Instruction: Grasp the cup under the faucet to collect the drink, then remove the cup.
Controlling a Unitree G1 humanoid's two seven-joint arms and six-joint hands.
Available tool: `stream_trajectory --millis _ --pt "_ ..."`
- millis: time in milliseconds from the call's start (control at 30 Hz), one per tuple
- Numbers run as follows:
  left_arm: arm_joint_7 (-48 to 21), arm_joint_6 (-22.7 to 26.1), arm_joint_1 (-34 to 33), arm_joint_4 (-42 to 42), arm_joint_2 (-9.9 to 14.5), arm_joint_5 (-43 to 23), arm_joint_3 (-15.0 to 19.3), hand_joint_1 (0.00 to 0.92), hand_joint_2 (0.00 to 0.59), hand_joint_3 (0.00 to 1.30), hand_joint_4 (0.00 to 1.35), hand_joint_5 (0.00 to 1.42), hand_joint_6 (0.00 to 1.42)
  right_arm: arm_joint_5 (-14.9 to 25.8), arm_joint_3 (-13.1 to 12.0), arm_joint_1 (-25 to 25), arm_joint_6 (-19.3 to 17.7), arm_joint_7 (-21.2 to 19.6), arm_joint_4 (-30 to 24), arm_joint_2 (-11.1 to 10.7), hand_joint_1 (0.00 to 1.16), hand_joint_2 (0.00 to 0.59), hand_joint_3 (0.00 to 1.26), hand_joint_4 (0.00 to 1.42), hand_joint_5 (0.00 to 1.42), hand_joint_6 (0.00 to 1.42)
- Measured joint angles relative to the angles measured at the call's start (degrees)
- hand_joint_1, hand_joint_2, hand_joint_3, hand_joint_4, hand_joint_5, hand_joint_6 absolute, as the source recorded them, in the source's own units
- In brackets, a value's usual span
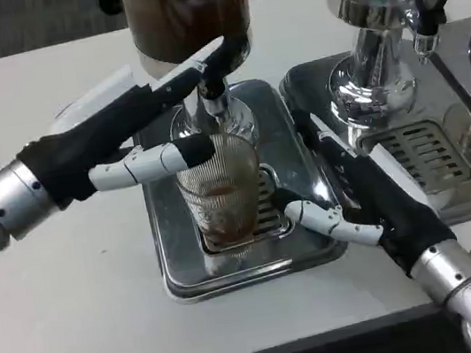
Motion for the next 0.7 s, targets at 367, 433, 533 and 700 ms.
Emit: stream_trajectory --millis 367,433,533,700 --pt "0.0 0.3 1.2 -1.1 0.3 -0.6 0.3 0.000 0.096 0.03 0.00 0.00 0.00 0.8 -0.4 -3.0 -0.8 0.7 4.0 1.3 0.55 0.255 0.01 0.00 0.00 0.00" --pt "0.0 0.7 1.5 -1.6 0.3 -0.9 0.3 0.000 0.096 0.03 0.00 0.00 0.00 0.9 -0.5 -3.0 -0.9 0.8 4.0 1.3 0.55 0.256 0.01 0.00 0.00 0.00" --pt "0.0 1.2 1.6 -2.0 0.6 -1.1 0.3 0.000 0.097 0.03 0.00 0.00 0.00 1.0 -0.5 -3.0 -1.0 1.2 4.0 1.3 0.55 0.257 0.01 0.00 0.00 0.00" --pt "0.0 1.7 2.0 -2.6 0.8 -1.2 0.3 0.000 0.099 0.03 0.00 0.00 0.00 1.0 -0.6 -3.1 -1.0 1.7 4.5 1.4 0.55 0.255 0.01 0.00 0.00 0.00"
